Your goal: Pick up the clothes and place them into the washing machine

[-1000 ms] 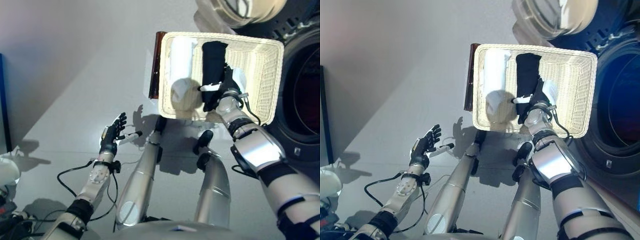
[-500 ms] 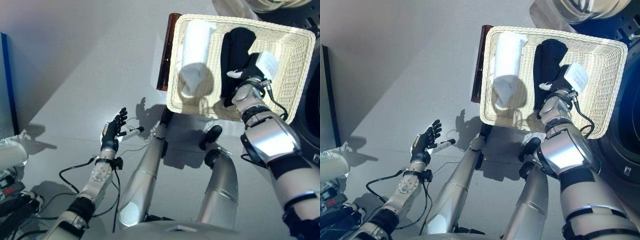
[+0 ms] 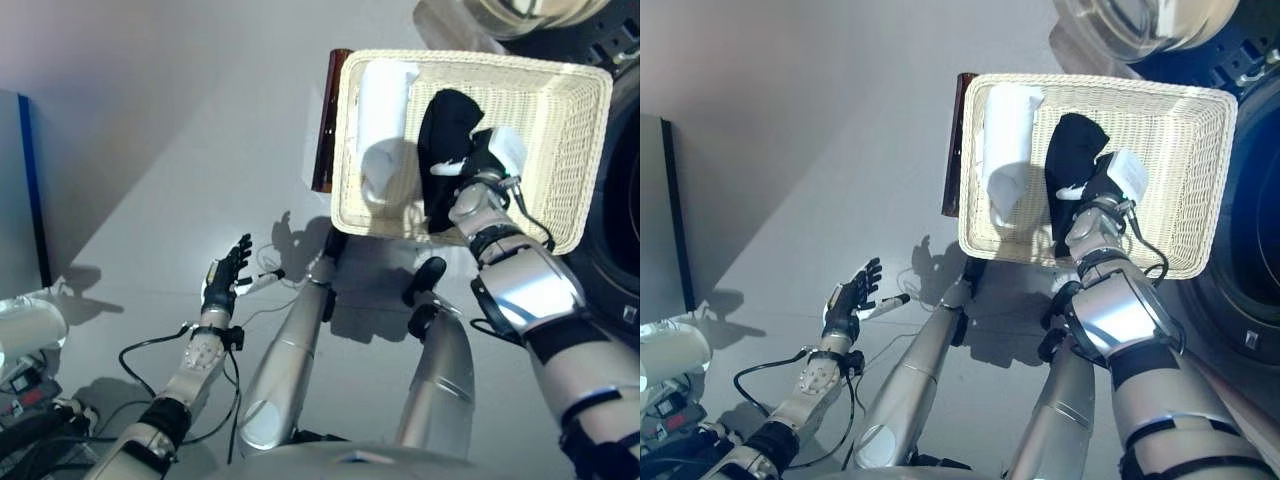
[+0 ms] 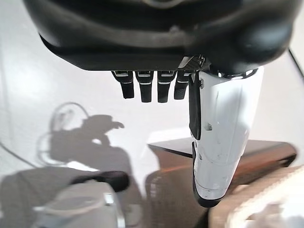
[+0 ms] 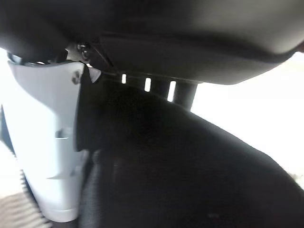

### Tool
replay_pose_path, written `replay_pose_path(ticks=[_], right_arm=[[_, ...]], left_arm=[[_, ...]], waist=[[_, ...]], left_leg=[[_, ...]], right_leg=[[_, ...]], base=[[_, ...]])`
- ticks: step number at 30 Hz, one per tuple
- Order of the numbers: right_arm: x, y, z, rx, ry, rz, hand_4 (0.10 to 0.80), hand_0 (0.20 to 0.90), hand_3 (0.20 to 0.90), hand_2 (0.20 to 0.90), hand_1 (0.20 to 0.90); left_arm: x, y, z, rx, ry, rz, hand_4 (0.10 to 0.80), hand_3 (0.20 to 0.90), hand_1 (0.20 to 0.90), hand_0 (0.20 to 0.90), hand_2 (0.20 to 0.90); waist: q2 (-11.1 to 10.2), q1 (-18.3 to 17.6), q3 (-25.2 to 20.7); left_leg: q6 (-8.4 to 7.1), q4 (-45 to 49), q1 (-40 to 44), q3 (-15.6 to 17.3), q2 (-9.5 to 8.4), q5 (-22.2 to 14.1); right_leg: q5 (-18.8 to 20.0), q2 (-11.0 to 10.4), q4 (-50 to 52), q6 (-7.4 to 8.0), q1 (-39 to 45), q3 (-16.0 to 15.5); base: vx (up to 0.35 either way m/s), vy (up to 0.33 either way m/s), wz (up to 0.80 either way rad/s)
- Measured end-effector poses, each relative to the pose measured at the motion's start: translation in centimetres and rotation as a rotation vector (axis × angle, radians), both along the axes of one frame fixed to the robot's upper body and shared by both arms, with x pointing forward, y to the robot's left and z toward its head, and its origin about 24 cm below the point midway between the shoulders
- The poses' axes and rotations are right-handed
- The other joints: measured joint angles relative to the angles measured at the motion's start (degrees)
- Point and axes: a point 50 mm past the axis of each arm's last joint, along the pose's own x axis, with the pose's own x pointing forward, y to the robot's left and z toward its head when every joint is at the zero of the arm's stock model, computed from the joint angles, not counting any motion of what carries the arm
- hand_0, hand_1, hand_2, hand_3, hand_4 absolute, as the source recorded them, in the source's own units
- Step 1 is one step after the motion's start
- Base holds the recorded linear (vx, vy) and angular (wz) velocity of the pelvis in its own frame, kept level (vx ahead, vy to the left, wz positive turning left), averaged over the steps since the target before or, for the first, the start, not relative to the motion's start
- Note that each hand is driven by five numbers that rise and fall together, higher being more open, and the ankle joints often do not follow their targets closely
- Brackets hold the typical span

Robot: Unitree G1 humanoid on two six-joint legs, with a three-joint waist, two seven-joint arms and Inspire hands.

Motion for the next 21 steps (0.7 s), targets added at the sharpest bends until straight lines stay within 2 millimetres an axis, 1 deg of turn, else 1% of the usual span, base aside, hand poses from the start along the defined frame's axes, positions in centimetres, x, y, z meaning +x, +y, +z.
replay_pose_path(ticks=[3,4,5,7,8,10,11,13,16,18,20,21], right_arm=[[-0.3,-0.1,-0.9,0.277,-0.117,-0.046,0.300,0.200,0.200,0.200,0.200],[-0.5,-0.4,-1.1,0.366,-0.161,-0.077,0.300,0.200,0.200,0.200,0.200],[-0.8,-0.6,-1.6,0.441,-0.192,-0.099,0.300,0.200,0.200,0.200,0.200],[-1.3,-1.2,-2.5,0.600,-0.254,-0.162,0.300,0.200,0.200,0.200,0.200],[-1.5,-1.3,-2.8,0.660,-0.281,-0.188,0.300,0.200,0.200,0.200,0.200],[-2.0,-1.8,-3.3,0.848,-0.409,-0.255,0.300,0.200,0.200,0.200,0.200],[-2.2,-2.0,-3.5,0.902,-0.451,-0.282,0.300,0.200,0.200,0.200,0.200],[-2.5,-2.3,-3.8,0.968,-0.498,-0.320,0.300,0.200,0.200,0.200,0.200],[-2.8,-2.4,-4.1,0.999,-0.533,-0.345,0.300,0.200,0.200,0.200,0.200],[-2.9,-2.5,-3.9,1.007,-0.563,-0.344,0.300,0.200,0.200,0.200,0.200],[-2.8,-2.6,-3.4,1.002,-0.601,-0.340,0.300,0.200,0.200,0.200,0.200],[-2.8,-2.6,-3.2,1.006,-0.608,-0.342,0.300,0.200,0.200,0.200,0.200]], left_arm=[[-0.7,0.5,-0.9,0.017,0.046,0.011,0.800,0.900,0.900,0.900,0.900],[-0.8,0.5,-1.1,0.019,0.057,0.014,0.800,0.900,0.900,0.900,0.900],[-0.9,0.6,-1.3,0.022,0.068,0.016,0.800,0.900,0.900,0.900,0.900],[-1.2,0.7,-1.7,0.028,0.089,0.012,0.800,0.900,0.900,0.900,0.900],[-1.4,0.9,-2.0,0.035,0.104,0.017,0.800,0.900,0.900,0.900,0.900],[-1.5,0.8,-2.1,0.032,0.112,0.016,0.800,0.900,0.900,0.900,0.900],[-1.6,0.7,-2.2,0.029,0.113,0.015,0.800,0.900,0.900,0.900,0.900],[-1.7,0.5,-2.4,0.022,0.119,0.016,0.800,0.900,0.900,0.900,0.900],[-2.1,0.3,-2.7,0.016,0.135,0.020,0.800,0.900,0.900,0.900,0.900],[-2.3,0.0,-3.0,0.006,0.143,0.021,0.800,0.900,0.900,0.900,0.900],[-2.5,-0.6,-3.2,-0.010,0.153,0.018,0.800,0.900,0.900,0.900,0.900],[-2.5,-0.7,-3.3,-0.014,0.153,0.016,0.800,0.900,0.900,0.900,0.900]], waist=[[0.1,-0.9,-0.1],[0.1,-1.6,-0.1],[0.2,-1.3,-0.2],[0.4,-1.8,-0.3],[0.5,-2.1,-0.4],[0.7,-2.7,-0.5],[1.1,-2.7,-0.7],[1.9,-3.3,-1.3],[2.8,-4.2,-2.2],[3.4,-4.5,-2.8],[4.4,-5.2,-3.6],[4.7,-5.4,-3.7]], left_leg=[[0.52,-1.6,1.7,1.0,0.00,0.3],[0.58,-2.0,2.3,1.5,0.10,0.3],[0.86,-2.3,2.9,2.0,0.03,0.4],[1.27,-2.7,4.4,2.2,0.20,-0.1],[1.30,-3.1,5.0,2.5,-0.06,0.2],[1.42,-4.3,6.6,3.4,0.05,0.3],[1.40,-4.8,7.1,3.5,0.08,0.4],[1.39,-5.9,8.2,3.6,0.09,0.7],[1.57,-7.6,9.8,3.9,0.11,1.1],[1.63,-8.5,10.7,4.4,0.12,1.2],[2.10,-9.5,11.2,4.8,0.06,1.5],[2.46,-9.6,11.3,4.8,0.06,1.8]], right_leg=[[1.1,0.3,-2.0,0.55,1.3,0.8],[1.5,0.5,-2.8,0.76,1.7,1.4],[2.0,0.7,-3.1,0.73,2.2,1.7],[2.6,1.0,-4.4,1.39,3.8,2.0],[3.2,1.1,-4.7,1.46,4.3,2.3],[3.3,1.1,-6.3,1.53,5.4,3.0],[3.7,1.1,-7.0,1.59,5.9,3.1],[4.5,1.4,-8.9,2.06,7.1,3.2],[5.1,1.7,-10.7,2.43,8.5,3.7],[5.6,1.9,-11.5,2.46,9.0,4.4],[6.1,1.9,-11.8,2.79,9.0,4.5],[6.2,1.9,-11.8,2.67,9.0,4.5]], base=[[0.005,0.000,-0.16],[0.041,-0.009,-0.23],[0.032,-0.007,-0.24],[-0.027,0.014,-0.21],[-0.073,0.029,-0.15],[0.048,-0.003,-0.19],[0.053,-0.008,-0.20],[0.045,0.003,-0.12],[0.038,0.002,-0.10],[0.043,0.010,-0.17],[0.031,0.014,-0.09],[0.018,0.005,-0.05]])
